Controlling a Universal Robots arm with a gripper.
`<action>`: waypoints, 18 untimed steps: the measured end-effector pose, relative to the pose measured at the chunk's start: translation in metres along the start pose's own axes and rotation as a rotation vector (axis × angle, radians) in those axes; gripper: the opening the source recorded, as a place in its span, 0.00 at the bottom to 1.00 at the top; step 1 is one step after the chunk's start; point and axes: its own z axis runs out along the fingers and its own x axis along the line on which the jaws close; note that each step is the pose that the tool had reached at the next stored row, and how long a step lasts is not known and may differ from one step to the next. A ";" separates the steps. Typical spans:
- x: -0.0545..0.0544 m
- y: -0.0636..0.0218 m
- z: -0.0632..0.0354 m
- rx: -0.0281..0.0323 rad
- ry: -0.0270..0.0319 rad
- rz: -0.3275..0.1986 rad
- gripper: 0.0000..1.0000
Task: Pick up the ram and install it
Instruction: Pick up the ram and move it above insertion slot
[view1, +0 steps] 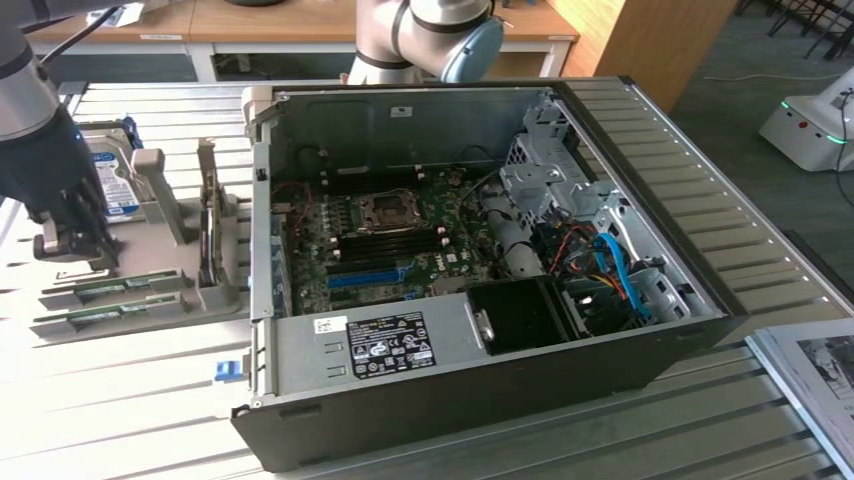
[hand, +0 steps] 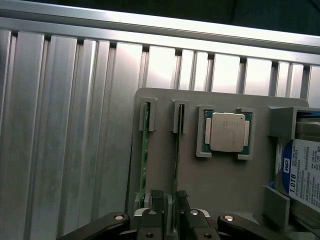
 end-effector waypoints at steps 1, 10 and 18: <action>0.001 0.0001 0.0000 0.0000 0.0000 0.000 0.24; 0.012 0.0011 -0.0001 -0.0001 -0.0001 0.000 0.24; 0.019 0.0016 -0.0001 0.0000 -0.0001 0.000 0.24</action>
